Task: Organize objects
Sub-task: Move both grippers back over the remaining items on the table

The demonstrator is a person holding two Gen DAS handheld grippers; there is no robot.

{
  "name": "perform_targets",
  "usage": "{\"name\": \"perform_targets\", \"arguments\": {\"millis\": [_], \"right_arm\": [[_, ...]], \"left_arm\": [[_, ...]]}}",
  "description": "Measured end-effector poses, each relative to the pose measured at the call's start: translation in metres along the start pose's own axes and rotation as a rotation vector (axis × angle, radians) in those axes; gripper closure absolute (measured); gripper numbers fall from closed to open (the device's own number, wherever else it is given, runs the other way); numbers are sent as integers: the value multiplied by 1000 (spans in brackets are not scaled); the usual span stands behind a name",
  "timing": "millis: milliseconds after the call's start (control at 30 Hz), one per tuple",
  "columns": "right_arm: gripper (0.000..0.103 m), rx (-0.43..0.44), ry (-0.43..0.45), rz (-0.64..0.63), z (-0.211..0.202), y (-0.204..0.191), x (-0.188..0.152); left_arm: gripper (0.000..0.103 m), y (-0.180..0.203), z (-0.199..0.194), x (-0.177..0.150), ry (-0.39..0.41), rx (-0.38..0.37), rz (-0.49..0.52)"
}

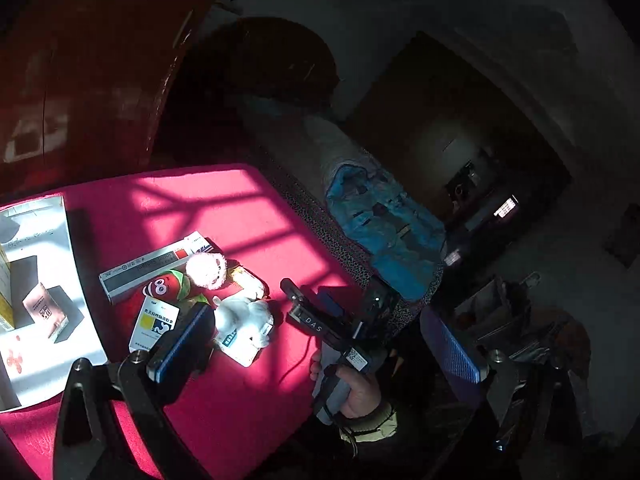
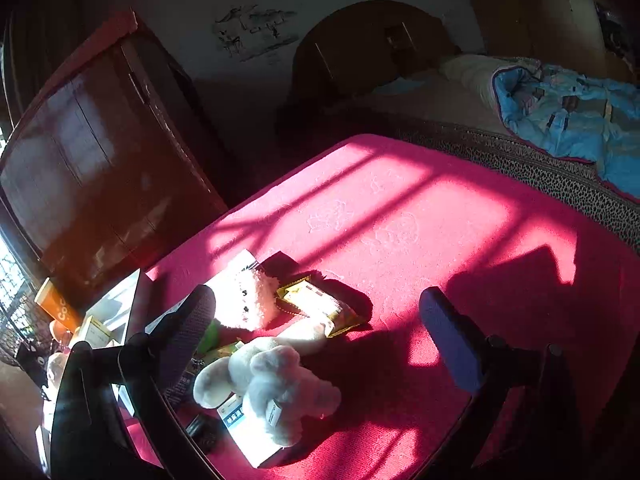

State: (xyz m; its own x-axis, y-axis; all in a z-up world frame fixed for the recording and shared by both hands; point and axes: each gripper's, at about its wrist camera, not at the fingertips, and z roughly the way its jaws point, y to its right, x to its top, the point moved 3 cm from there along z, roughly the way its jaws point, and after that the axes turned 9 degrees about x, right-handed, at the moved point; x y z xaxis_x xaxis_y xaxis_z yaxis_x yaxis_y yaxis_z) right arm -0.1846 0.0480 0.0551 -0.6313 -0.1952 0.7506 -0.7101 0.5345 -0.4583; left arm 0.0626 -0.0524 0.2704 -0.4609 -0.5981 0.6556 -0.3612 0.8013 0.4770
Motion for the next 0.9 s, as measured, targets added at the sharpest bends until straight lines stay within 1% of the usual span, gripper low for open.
{"name": "perform_targets", "arguments": {"millis": [67, 133, 233, 300, 433, 500, 567, 633, 733, 900], "right_arm": [[0, -11, 1, 12, -1, 6, 0], [0, -23, -6, 24, -1, 12, -1], [0, -39, -22, 43, 0, 22, -4], [0, -47, -34, 52, 0, 27, -6], [0, -47, -54, 75, 0, 34, -11], [0, -45, -61, 89, 1, 37, -14], [0, -40, -68, 100, 1, 38, -15], [0, -35, -67, 101, 0, 37, -15], [0, -31, -63, 96, -1, 36, -15], [0, -22, -62, 92, -1, 34, -14]], "left_arm": [[0, 36, -7, 4, -13, -49, 51], [0, 61, -8, 4, -29, -64, 100], [0, 82, -9, -1, -31, -20, 157], [0, 90, -10, -5, -39, -12, 180], [0, 95, -21, -10, -17, -11, 203], [0, 94, -22, -10, -2, 4, 211], [0, 92, -19, -10, -4, 23, 208], [0, 91, -17, -13, -4, 41, 231], [0, 92, -20, -17, 23, 42, 273], [0, 82, -27, -19, 56, 18, 248]]}}
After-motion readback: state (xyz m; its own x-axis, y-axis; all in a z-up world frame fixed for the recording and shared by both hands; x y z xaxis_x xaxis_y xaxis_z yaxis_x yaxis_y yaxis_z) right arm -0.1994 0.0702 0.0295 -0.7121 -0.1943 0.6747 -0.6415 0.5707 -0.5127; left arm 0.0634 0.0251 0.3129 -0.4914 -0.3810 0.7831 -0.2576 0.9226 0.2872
